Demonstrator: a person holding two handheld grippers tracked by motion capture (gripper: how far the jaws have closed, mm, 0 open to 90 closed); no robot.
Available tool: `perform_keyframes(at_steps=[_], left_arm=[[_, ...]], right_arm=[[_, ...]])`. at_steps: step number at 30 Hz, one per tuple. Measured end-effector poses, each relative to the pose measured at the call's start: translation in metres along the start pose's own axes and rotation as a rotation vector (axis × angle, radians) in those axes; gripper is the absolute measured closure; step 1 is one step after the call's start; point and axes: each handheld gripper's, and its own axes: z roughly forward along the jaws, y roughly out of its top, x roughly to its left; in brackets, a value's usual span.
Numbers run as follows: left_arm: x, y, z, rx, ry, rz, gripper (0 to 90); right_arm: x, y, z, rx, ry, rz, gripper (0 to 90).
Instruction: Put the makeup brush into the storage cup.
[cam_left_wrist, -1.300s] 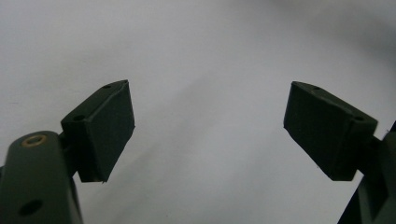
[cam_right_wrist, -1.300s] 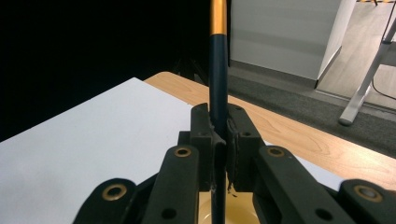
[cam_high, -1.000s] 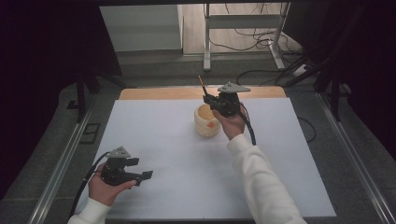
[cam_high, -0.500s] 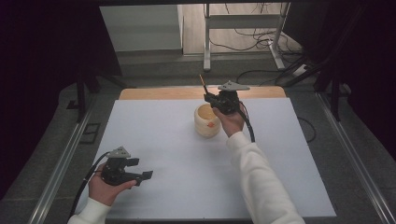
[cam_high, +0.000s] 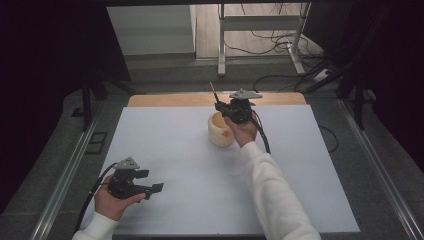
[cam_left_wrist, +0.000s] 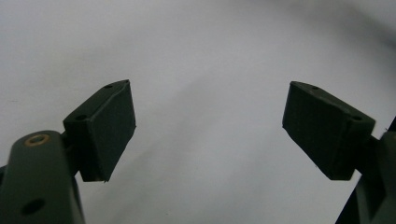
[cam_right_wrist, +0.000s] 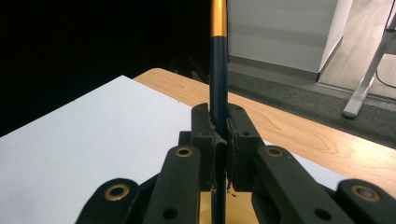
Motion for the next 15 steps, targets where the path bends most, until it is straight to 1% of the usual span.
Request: perform_keyframes(at_steps=[3, 5, 7, 9, 15], left_arm=[[0.0, 0.0, 0.0, 0.0, 0.0, -0.001, 18.0], [0.0, 0.0, 0.0, 0.0, 0.0, -0.001, 18.1], [0.0, 0.0, 0.0, 0.001, -0.001, 0.0, 18.1], [0.0, 0.0, 0.0, 0.002, -0.001, 0.001, 18.1], [0.0, 0.0, 0.001, 0.005, -0.002, 0.001, 18.2]], right_arm=[[0.001, -0.002, 0.004, 0.001, -0.006, -0.006, 83.7], [0.001, -0.004, 0.006, -0.003, -0.005, 0.0, 83.7], [0.001, -0.006, 0.007, 0.003, -0.012, -0.004, 83.7], [0.0, -0.008, 0.008, -0.005, -0.008, -0.003, 83.6], [-0.001, -0.013, 0.009, -0.005, -0.015, -0.002, 83.2]])
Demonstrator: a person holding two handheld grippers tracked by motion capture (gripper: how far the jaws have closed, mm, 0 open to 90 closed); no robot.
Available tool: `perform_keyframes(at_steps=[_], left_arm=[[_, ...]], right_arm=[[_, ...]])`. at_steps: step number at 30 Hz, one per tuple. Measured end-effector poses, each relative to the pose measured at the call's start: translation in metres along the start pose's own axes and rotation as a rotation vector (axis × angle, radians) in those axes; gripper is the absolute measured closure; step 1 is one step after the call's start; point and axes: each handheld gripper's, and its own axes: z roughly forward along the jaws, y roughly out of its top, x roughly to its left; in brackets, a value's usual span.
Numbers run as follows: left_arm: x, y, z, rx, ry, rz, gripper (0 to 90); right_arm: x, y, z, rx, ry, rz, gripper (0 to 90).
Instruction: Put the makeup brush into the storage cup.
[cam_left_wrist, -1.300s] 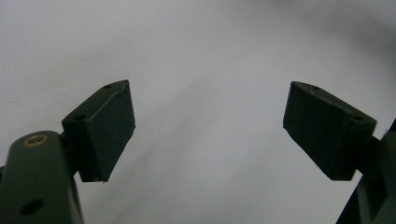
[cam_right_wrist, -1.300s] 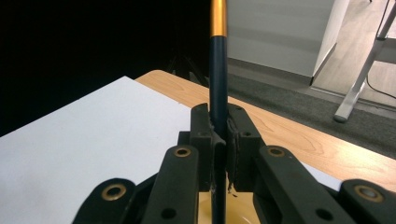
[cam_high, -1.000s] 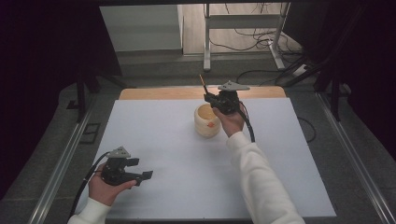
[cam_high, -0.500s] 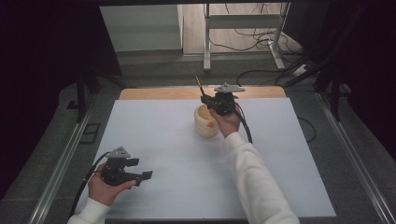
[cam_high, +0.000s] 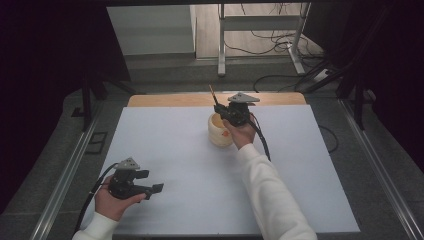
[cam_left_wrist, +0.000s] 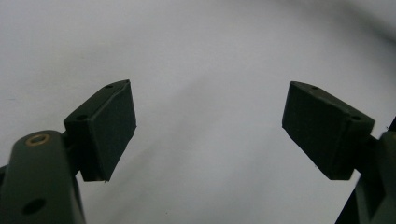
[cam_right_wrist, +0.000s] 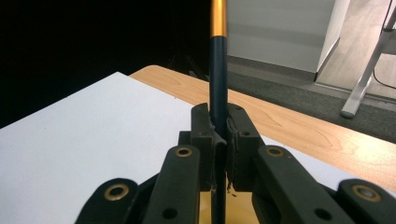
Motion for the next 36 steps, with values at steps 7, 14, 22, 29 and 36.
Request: perform_keyframes(at_steps=[7, 14, 22, 29, 36], left_arm=[[0.0, 0.0, 0.0, 0.001, 0.0, 0.001, 18.3], [-0.001, 0.0, 0.0, 0.0, -0.001, 0.0, 18.3], [-0.001, 0.0, 0.0, -0.001, 0.0, -0.001, 18.3], [-0.001, 0.0, 0.0, -0.011, 0.008, -0.006, 18.3], [-0.001, 0.0, 0.001, -0.006, 0.008, -0.004, 18.0]], right_arm=[[0.002, -0.006, -0.003, 0.008, -0.03, -0.02, 54.3], [0.002, -0.004, -0.017, 0.009, -0.019, -0.024, 32.1], [0.001, 0.0, -0.033, 0.051, 0.03, -0.036, 18.7], [0.005, -0.004, -0.049, 0.092, 0.113, -0.046, 14.3], [0.004, -0.014, -0.073, 0.1, 0.13, -0.058, 13.4]])
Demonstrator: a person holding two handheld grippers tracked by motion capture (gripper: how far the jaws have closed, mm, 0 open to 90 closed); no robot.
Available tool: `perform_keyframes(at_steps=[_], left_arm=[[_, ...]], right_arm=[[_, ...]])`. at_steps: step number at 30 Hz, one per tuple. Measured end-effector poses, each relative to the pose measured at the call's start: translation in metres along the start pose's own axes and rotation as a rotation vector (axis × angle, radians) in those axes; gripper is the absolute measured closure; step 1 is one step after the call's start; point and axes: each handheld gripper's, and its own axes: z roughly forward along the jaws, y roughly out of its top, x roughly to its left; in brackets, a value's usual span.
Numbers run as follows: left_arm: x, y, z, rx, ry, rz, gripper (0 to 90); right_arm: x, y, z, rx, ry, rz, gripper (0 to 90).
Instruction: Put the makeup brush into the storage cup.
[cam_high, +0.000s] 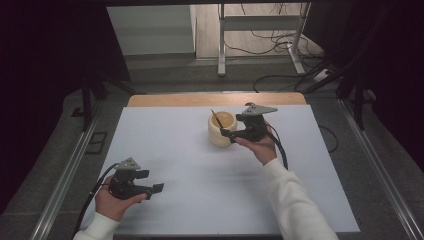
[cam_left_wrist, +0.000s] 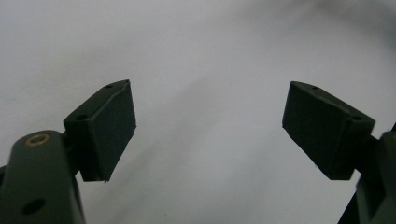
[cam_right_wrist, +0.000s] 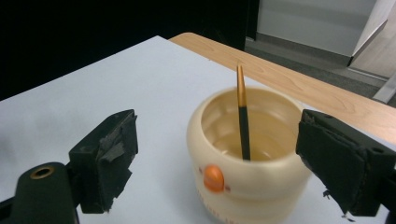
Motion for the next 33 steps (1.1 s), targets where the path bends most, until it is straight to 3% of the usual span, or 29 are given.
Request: perform_keyframes(at_steps=[11, 22, 33], left_arm=[[0.0, 0.0, 0.0, -0.001, 0.006, -0.003, 17.9], [0.0, -0.001, 0.002, -0.001, 0.008, -0.009, 17.5], [-0.001, -0.001, 0.004, -0.001, 0.005, 0.0, 17.4]], right_arm=[[0.001, -0.029, -0.037, 0.028, -0.02, -0.013, 13.4], [0.005, -0.062, -0.088, 0.056, -0.046, -0.024, 14.0], [0.012, -0.099, -0.133, 0.092, -0.077, 0.009, 13.9]])
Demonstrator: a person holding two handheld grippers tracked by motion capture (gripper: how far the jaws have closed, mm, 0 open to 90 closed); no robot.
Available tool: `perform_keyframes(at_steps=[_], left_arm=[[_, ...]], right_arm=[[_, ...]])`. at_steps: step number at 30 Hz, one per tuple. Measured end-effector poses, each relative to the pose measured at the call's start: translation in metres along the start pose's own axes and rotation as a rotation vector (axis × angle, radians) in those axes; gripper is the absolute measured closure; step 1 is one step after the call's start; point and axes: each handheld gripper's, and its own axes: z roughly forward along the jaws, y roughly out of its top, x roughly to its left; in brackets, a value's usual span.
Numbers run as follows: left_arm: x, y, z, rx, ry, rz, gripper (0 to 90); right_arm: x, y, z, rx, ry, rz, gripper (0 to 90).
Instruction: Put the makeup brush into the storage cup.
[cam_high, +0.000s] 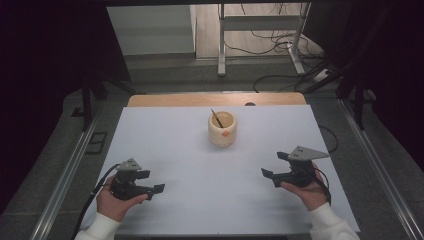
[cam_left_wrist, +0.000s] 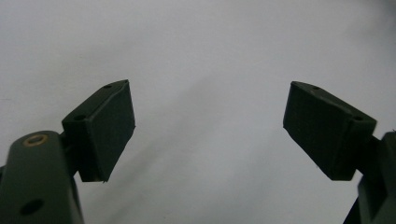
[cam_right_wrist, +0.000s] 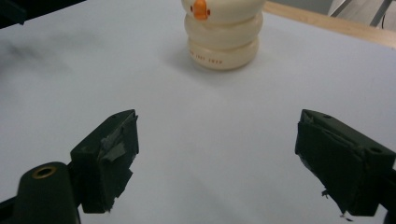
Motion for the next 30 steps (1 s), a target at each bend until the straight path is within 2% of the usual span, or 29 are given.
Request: perform_keyframes(at_steps=[6, 10, 15, 22, 30], left_arm=[[-0.001, -0.001, 0.001, 0.003, -0.001, 0.006, 17.3], [-0.001, -0.001, 0.002, -0.001, 0.004, 0.01, 17.3], [-0.001, -0.002, 0.003, 0.001, 0.003, 0.014, 17.3], [-0.002, -0.002, 0.003, 0.0, 0.006, 0.016, 17.3], [-0.001, -0.002, 0.004, 0.001, 0.004, 0.015, 17.2]], right_arm=[[-0.008, -0.022, -0.015, 0.033, -0.034, 0.041, 14.7], [-0.015, -0.033, -0.018, 0.058, -0.042, 0.065, 15.5], [-0.018, -0.033, -0.017, 0.069, -0.042, 0.074, 16.2], [-0.019, -0.033, -0.015, 0.096, -0.055, 0.06, 16.6], [-0.019, -0.032, -0.015, 0.085, -0.055, 0.056, 16.6]])
